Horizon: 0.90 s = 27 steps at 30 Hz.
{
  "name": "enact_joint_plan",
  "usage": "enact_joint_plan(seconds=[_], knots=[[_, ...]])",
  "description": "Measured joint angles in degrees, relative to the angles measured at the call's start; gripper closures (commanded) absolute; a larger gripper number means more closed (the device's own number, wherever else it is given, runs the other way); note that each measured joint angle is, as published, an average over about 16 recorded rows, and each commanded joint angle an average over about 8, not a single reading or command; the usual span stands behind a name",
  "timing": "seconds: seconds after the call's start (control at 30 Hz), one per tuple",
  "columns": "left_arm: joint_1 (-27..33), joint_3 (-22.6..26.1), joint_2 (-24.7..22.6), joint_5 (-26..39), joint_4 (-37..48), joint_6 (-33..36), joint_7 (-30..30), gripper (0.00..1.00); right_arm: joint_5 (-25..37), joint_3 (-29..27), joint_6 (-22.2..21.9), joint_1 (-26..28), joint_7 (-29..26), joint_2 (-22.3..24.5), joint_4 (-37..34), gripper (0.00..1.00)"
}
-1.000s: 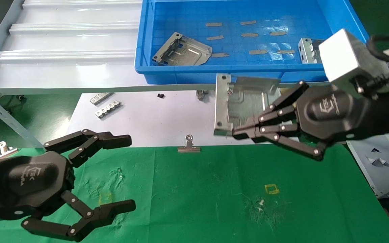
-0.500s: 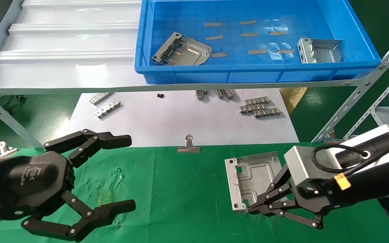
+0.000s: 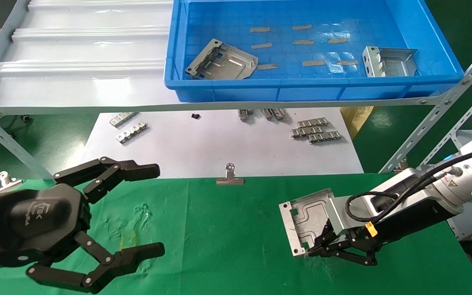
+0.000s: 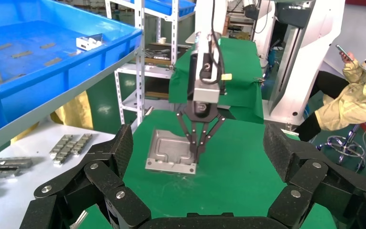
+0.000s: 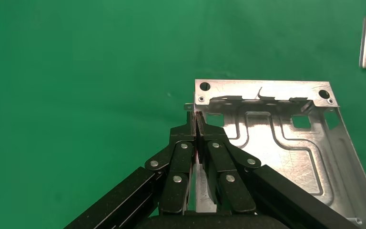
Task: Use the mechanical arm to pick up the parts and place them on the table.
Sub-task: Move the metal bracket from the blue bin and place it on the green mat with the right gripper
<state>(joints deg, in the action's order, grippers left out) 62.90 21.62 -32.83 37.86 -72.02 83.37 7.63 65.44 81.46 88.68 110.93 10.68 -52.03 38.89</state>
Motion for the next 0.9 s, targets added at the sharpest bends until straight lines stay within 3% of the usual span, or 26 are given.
enact_joint_plan(seconds=[0.37,0.77,0.83,0.9], knots=[[0.0,0.0,0.0,0.0,0.0,0.0,0.0,0.0,2.5,1.4,-2.6,-2.5,8.7,-3.0,-9.8,1.0],[0.0,0.0,0.0,0.0,0.0,0.0,0.0,0.0,3.1,1.5,-4.9,-4.9,13.5,-5.1,-16.1,0.99],[0.0,0.0,0.0,0.0,0.0,0.0,0.0,0.0,3.1,1.5,-5.2,-5.3,14.0,-5.5,-17.1,0.92],[0.0,0.0,0.0,0.0,0.0,0.0,0.0,0.0,3.1,1.5,-5.5,-5.6,14.5,-5.8,-18.0,0.73]])
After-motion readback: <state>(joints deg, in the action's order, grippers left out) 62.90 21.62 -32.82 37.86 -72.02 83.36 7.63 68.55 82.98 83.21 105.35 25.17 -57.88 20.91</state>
